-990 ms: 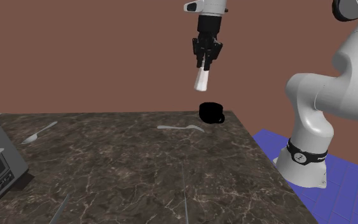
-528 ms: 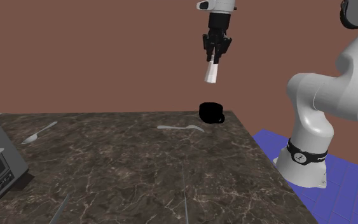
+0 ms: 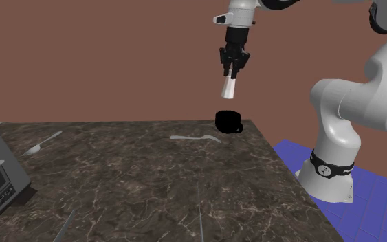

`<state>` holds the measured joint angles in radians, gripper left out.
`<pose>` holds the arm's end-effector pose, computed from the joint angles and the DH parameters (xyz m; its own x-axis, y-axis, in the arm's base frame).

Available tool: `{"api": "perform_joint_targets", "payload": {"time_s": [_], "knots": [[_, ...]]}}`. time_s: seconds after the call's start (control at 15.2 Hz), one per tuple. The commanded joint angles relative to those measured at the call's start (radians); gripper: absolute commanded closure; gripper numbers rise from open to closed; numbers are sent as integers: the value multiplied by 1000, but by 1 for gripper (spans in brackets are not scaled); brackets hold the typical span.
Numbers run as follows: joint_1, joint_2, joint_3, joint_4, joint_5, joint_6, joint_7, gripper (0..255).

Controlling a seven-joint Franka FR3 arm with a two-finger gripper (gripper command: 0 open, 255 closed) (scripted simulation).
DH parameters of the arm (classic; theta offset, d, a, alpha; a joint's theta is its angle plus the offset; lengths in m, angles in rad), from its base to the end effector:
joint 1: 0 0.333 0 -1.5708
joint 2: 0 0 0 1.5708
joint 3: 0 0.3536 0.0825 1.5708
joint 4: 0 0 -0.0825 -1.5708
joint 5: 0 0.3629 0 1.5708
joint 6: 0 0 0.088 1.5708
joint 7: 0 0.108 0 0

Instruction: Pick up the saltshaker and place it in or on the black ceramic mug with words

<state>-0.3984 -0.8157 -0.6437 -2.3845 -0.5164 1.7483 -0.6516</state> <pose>0.0696 -0.3332 0.5610 0.9862 -0.1633 0.0255 -0.1651 -0.9815 0.0966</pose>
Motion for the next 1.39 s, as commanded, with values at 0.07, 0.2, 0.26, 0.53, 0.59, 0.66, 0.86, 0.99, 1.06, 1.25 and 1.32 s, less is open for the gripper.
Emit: {"api": "perform_joint_targets", "payload": {"time_s": [0.07,0.2,0.26,0.53,0.59,0.66,0.86,0.99,1.06,1.25,1.32], "knots": [[-3,0,-16,-41,-14,41,8,255],[-6,0,-27,-65,-23,66,11,255],[-8,0,-33,-77,-28,78,13,255],[-13,5,-57,-123,-49,130,20,255],[-14,7,-64,-134,-54,143,22,255],[-15,9,-70,-145,-59,157,23,255],[-15,11,-75,-153,-63,166,25,255],[-15,11,-75,-153,-63,167,25,255],[-15,11,-75,-153,-63,167,25,255],[-15,11,-75,-153,-63,167,25,255],[-15,11,-75,-153,-63,167,25,0]]}}
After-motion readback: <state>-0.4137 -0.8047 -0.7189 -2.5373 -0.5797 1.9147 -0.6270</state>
